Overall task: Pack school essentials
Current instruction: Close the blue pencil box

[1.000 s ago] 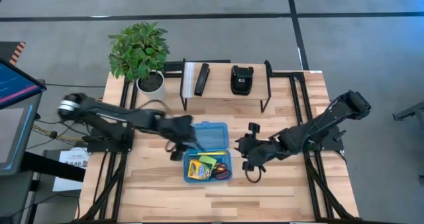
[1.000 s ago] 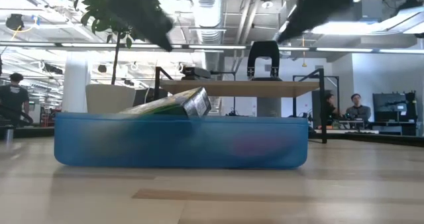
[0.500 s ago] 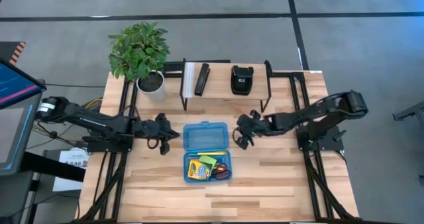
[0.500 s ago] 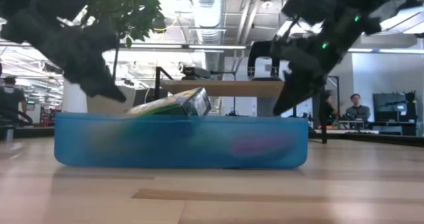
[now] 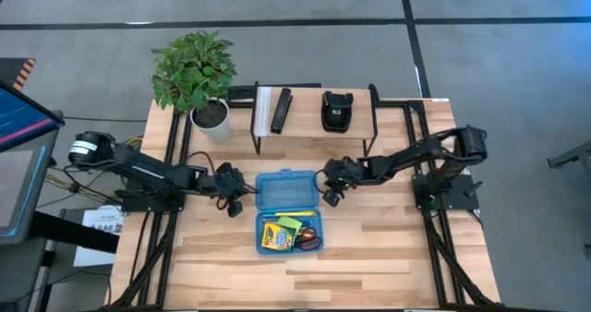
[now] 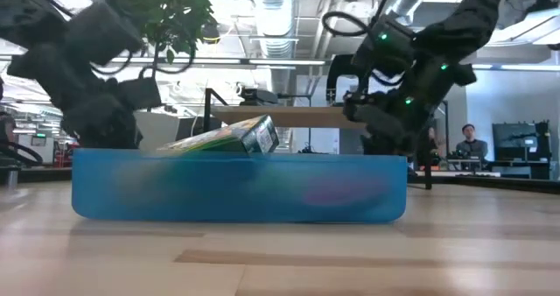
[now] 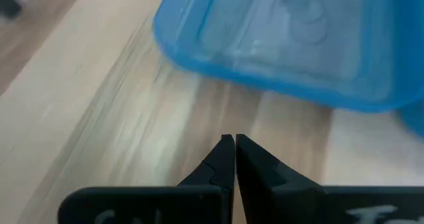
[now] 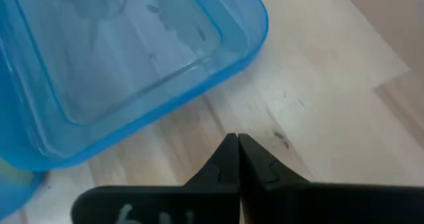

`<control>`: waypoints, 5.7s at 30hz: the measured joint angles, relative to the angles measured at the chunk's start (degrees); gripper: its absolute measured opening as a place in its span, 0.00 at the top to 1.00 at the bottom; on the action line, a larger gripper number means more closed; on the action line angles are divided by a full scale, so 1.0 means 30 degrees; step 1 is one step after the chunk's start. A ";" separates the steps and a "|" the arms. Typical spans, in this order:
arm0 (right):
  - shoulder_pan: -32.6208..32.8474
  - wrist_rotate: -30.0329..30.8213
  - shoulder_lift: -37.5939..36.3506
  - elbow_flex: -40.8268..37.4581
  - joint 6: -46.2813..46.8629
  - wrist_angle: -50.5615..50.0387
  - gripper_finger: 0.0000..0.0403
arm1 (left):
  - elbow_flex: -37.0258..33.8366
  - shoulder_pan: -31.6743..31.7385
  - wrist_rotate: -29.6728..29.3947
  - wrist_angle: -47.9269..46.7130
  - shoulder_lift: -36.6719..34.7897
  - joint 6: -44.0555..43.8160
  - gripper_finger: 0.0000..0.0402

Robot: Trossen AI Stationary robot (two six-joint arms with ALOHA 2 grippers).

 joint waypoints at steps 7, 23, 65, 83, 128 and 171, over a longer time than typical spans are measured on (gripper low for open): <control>-0.0484 -0.0408 0.0458 -0.0003 -0.0280 0.0697 0.94 | -0.0006 0.1080 0.0427 0.3954 0.2735 0.0450 1.00; -0.0441 -0.0432 -0.2229 -0.0054 -0.1078 0.1196 0.97 | -0.0021 0.1865 0.0695 0.6114 0.2587 0.1666 1.00; -0.0638 -0.0695 -0.0337 -0.0035 -0.0852 -0.0605 0.98 | 0.0026 0.3453 0.1703 0.7888 0.4925 0.3677 1.00; 0.0088 -0.0905 -0.2130 -0.0135 -0.1100 -0.0412 0.98 | 0.0810 0.3440 0.2767 0.7483 0.4904 0.3881 1.00; 0.2513 0.2375 -0.6055 -0.0076 -0.1614 -0.2073 0.98 | 0.1036 -0.0652 0.1840 0.5940 -0.2162 0.7494 1.00; 0.9597 0.0846 -0.3200 0.0830 0.0193 0.3179 0.99 | 0.1247 -1.1236 -0.3162 0.4554 -0.1250 0.2598 1.00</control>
